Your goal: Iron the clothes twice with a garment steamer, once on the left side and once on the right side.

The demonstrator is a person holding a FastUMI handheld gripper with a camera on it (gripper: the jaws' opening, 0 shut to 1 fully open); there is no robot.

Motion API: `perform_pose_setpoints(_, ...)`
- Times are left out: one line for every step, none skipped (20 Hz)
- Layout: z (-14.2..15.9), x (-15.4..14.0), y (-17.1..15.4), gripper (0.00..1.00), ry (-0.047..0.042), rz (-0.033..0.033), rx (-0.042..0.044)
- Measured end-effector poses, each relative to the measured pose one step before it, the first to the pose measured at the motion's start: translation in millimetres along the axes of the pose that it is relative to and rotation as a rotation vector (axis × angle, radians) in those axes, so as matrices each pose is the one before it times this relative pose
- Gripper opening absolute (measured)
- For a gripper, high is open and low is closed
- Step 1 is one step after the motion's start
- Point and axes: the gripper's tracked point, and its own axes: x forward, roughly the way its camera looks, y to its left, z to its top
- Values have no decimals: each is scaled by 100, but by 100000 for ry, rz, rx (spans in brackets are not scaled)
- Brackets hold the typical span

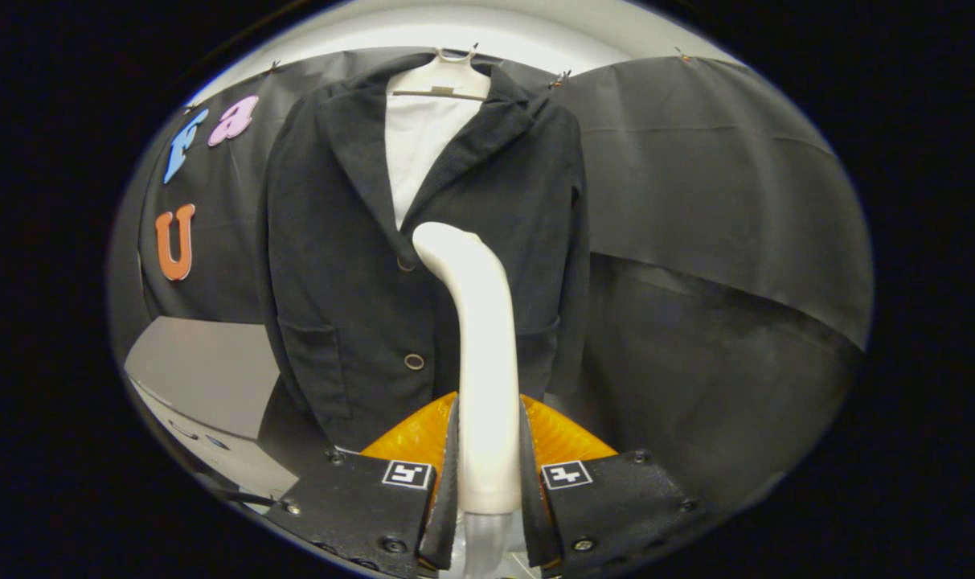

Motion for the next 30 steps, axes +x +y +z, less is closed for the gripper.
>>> perform_pose_setpoints(-418,59,57,37,632,-107,-247)
perform_pose_setpoints(-407,145,56,37,522,-48,-376)
perform_pose_setpoints(-459,24,70,37,564,-56,-455)
perform_pose_setpoints(-510,96,65,37,704,150,-288)
perform_pose_setpoints(-480,56,76,37,872,100,-294)
perform_pose_setpoints(-457,231,-26,37,978,210,-424)
perform_pose_setpoints(-473,47,119,37,790,14,-367)
perform_pose_setpoints(-555,190,53,37,830,89,-714)
perform_pose_setpoints(-481,64,68,37,716,-24,-370)
perform_pose_setpoints(-550,75,2,37,761,72,-316)
perform_pose_setpoints(-360,225,27,37,627,-128,-423)
perform_pose_setpoints(-291,33,-122,37,516,-208,-357)
perform_pose_setpoints(-343,53,-2,36,656,104,8)
perform_pose_setpoints(-509,157,99,37,786,-9,184)
perform_pose_setpoints(-347,113,-51,37,602,-189,49)
perform_pose_setpoints(-303,148,-85,37,497,-196,22)
perform_pose_setpoints(-363,131,-32,37,661,65,-106)
perform_pose_setpoints(-546,132,88,37,1167,312,158)
perform_pose_setpoints(-504,13,-24,36,740,-11,113)
perform_pose_setpoints(-330,335,-16,37,692,-222,-339)
perform_pose_setpoints(-200,142,-63,37,683,-15,-255)
perform_pose_setpoints(-414,75,-65,37,831,232,84)
perform_pose_setpoints(-367,86,-44,37,800,181,84)
perform_pose_setpoints(-570,166,6,37,803,48,116)
perform_pose_setpoints(-560,130,79,37,879,152,102)
perform_pose_setpoints(-699,116,136,37,794,74,31)
perform_pose_setpoints(-458,-12,-63,36,684,-86,25)
perform_pose_setpoints(-322,211,-14,37,730,-5,-85)
perform_pose_setpoints(-521,129,-29,37,1097,213,73)
perform_pose_setpoints(-600,261,102,37,1292,327,157)
